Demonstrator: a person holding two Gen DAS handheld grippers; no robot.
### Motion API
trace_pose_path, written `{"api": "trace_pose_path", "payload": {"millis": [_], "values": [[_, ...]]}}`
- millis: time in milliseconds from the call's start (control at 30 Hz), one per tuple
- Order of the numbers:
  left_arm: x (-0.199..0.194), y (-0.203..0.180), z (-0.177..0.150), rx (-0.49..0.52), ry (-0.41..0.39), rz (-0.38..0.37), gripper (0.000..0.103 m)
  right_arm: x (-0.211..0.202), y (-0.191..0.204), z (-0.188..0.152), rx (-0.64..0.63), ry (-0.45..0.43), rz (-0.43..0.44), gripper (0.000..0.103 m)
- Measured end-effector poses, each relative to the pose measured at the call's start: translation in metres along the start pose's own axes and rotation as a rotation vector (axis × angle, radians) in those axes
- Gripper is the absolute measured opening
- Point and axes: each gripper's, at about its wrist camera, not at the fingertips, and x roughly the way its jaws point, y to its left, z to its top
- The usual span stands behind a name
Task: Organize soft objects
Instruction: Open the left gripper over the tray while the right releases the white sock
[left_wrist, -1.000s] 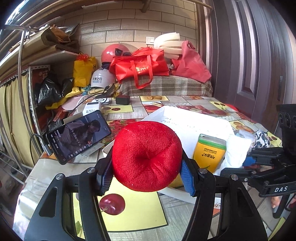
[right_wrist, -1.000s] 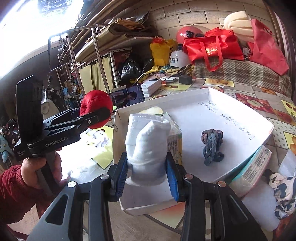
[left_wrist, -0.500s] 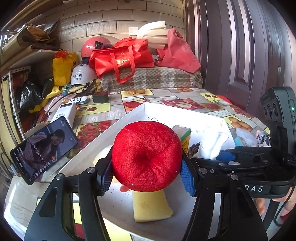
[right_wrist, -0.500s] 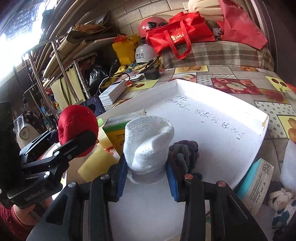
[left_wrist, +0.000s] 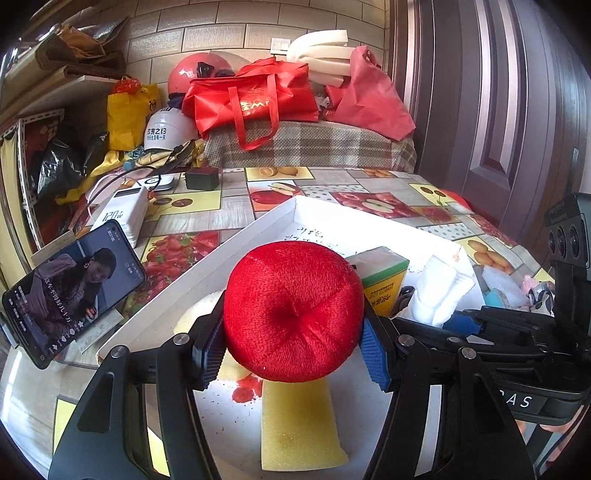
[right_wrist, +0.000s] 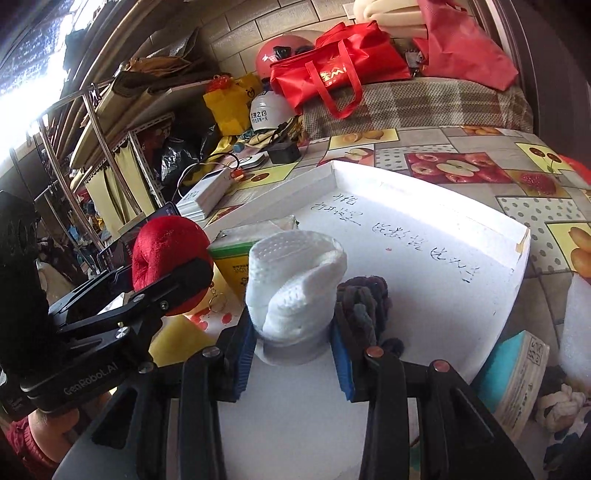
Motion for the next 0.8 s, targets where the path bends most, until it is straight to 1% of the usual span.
{"api": "trace_pose_path", "payload": {"millis": [133, 233, 333, 367, 400, 433, 500, 533, 800], "values": [[0.000, 0.001, 0.000, 0.000, -0.002, 0.017, 0.064, 0.000, 0.001, 0.001, -0.004, -0.002, -0.016, 0.039], [-0.002, 0.003, -0.001, -0.011, -0.012, 0.055, 0.067, 0.001, 0.004, 0.001, -0.018, 0.001, -0.037, 0.041], [-0.009, 0.006, -0.002, -0.028, -0.044, 0.094, 0.073, -0.001, 0.005, 0.001, -0.023, -0.011, -0.060, 0.050], [-0.011, 0.008, -0.003, -0.040, -0.057, 0.101, 0.076, -0.004, 0.004, 0.000, -0.023, -0.025, -0.067, 0.058], [-0.014, 0.011, -0.003, -0.056, -0.068, 0.115, 0.081, -0.006, 0.003, 0.001, -0.018, -0.040, -0.076, 0.074], [-0.015, 0.015, -0.004, -0.072, -0.075, 0.118, 0.084, -0.008, 0.001, 0.000, -0.008, -0.051, -0.078, 0.083], [-0.016, 0.019, -0.004, -0.093, -0.080, 0.117, 0.099, -0.012, -0.002, 0.001, 0.006, -0.071, -0.071, 0.098], [-0.017, 0.021, -0.004, -0.100, -0.083, 0.121, 0.102, -0.013, -0.001, 0.001, 0.005, -0.080, -0.073, 0.103], [-0.028, 0.016, -0.006, -0.084, -0.145, 0.164, 0.103, -0.023, 0.009, 0.001, -0.035, -0.150, -0.113, 0.103]]}}
